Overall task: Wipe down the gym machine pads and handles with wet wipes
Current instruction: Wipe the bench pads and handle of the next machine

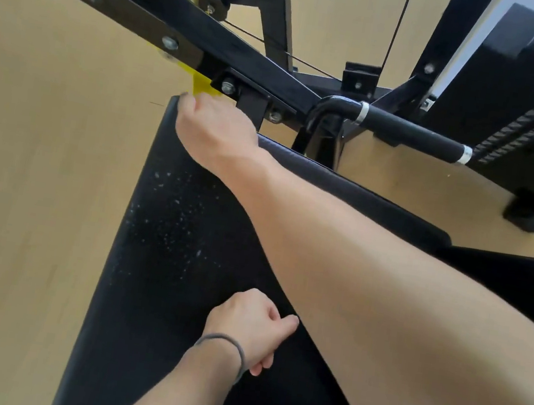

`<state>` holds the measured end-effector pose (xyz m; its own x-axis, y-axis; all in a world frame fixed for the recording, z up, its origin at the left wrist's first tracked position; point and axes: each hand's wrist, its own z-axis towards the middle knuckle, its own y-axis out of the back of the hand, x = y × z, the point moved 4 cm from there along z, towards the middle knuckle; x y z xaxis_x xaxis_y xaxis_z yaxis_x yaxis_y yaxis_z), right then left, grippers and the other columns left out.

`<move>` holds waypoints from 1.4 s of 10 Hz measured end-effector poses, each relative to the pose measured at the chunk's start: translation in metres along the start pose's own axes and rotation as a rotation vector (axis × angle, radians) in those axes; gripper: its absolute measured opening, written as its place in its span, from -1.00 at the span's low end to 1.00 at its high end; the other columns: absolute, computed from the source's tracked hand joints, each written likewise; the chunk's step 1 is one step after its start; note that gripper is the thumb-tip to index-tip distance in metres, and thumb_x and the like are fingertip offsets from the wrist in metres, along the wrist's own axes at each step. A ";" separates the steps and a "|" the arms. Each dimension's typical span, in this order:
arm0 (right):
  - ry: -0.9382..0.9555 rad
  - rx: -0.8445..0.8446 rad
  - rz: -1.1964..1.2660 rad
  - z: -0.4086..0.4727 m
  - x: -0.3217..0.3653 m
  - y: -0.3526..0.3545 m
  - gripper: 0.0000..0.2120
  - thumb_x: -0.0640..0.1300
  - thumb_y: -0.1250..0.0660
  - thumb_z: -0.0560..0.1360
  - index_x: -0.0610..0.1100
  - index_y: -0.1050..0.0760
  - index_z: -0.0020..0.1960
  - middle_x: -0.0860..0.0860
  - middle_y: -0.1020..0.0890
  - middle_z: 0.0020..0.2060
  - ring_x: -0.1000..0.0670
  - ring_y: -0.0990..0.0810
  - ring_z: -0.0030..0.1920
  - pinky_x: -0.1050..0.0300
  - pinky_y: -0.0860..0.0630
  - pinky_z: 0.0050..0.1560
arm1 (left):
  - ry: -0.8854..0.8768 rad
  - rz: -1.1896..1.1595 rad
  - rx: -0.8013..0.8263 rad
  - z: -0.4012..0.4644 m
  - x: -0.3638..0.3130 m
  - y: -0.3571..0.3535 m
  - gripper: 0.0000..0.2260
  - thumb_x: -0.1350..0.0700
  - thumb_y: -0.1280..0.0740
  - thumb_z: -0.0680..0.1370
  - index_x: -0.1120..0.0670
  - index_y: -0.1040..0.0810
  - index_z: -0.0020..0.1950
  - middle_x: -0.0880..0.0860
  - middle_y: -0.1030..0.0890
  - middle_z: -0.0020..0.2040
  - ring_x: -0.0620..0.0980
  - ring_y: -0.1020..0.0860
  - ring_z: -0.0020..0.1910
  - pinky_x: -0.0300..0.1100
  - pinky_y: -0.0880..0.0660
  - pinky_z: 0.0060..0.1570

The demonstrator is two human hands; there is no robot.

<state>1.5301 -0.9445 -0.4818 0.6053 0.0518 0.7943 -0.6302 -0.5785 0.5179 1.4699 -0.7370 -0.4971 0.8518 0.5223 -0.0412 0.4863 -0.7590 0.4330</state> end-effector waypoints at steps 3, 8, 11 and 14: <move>0.073 -0.035 -0.058 -0.006 -0.019 0.003 -0.67 -0.12 0.07 0.71 -0.11 -0.48 0.16 -0.05 -0.56 0.01 -0.14 -0.53 0.11 0.01 -0.37 -0.03 | -0.024 -0.081 -0.013 0.005 0.001 0.000 -0.57 -0.04 -0.26 0.62 0.01 -0.39 -0.45 -0.11 -0.44 -0.66 -0.23 -0.39 -0.71 -0.33 -0.38 -0.49; -0.708 -0.082 -0.303 -0.131 -0.200 0.094 -0.38 0.11 0.19 0.71 -0.24 -0.53 0.25 -0.20 -0.59 0.12 -0.20 -0.52 0.06 -0.06 -0.42 0.09 | -0.024 -0.042 -0.031 0.009 0.001 -0.008 -0.61 -0.13 -0.18 0.52 0.04 -0.45 -0.43 -0.03 -0.65 -0.46 -0.11 -0.58 -0.53 -0.19 -0.60 -0.18; -0.306 -0.635 -0.241 -0.081 -0.167 0.188 -0.53 0.08 0.06 0.70 -0.17 -0.52 0.21 -0.10 -0.56 0.07 -0.13 -0.52 0.09 -0.04 -0.38 0.07 | -0.294 -0.304 -0.291 0.048 -0.102 0.074 -0.78 -0.13 -0.31 0.53 -0.03 -0.46 -0.23 -0.04 -0.62 -0.27 -0.05 -0.60 -0.30 -0.10 -0.57 -0.19; -0.018 -0.050 -0.571 -0.036 -0.176 0.136 -0.35 -0.14 -0.42 0.39 -0.14 -0.28 0.42 -0.07 -0.48 0.23 -0.11 -0.43 0.23 0.01 -0.39 0.28 | -0.220 -0.222 -0.213 0.084 -0.102 0.092 -0.66 -0.16 -0.32 0.51 0.01 -0.55 -0.38 -0.05 -0.66 -0.43 -0.11 -0.63 -0.44 -0.13 -0.58 -0.15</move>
<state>1.3208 -1.0028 -0.5397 0.8643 0.3312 0.3786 -0.2223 -0.4237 0.8781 1.4442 -0.8925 -0.5290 0.7626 0.5515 -0.3379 0.6325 -0.5265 0.5682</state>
